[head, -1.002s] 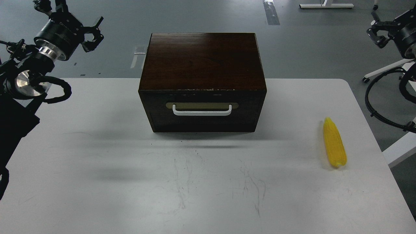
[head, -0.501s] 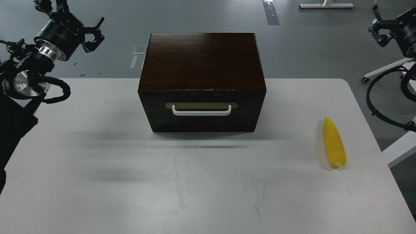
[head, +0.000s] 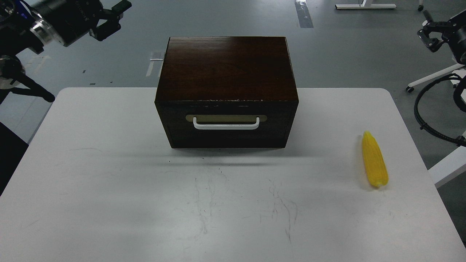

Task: Put corn in drawer with both arms
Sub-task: 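Reach the left gripper to the white drawer handle and grasp it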

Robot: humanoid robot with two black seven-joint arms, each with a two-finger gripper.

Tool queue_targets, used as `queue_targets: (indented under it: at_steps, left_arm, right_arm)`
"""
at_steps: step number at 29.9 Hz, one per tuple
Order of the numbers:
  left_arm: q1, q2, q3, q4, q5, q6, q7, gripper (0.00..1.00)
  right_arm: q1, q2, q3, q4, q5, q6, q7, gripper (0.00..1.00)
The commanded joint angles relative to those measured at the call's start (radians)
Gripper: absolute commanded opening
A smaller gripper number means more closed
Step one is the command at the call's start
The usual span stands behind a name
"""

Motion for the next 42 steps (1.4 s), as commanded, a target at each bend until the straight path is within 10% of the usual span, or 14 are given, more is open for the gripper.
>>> queue_targets:
  at_steps: [1, 11, 18, 42]
  left_arm:
    - [-0.054, 0.009, 0.001, -0.128, 0.172, 0.0, 0.0, 0.93]
    - [-0.162, -0.113, 0.063, -0.401, 0.807, 0.0, -0.017, 0.88]
    - [-0.271, -0.222, 0.318, -0.415, 1.129, 0.0, -0.126, 0.85]
    - [-0.315, -0.296, 0.565, -0.381, 1.52, 0.0, -0.122, 0.85]
  right_arm:
    - [0.0, -0.002, 0.0, 0.0, 0.002, 0.0, 0.0, 1.0]
    - [-0.003, -0.052, 0.003, -0.003, 0.002, 0.0, 0.001, 1.0]
    - [-0.005, -0.069, 0.005, -0.003, 0.002, 0.0, 0.001, 1.0]
    - [-0.075, -0.068, 0.017, -0.003, 0.006, 0.0, 0.012, 1.0]
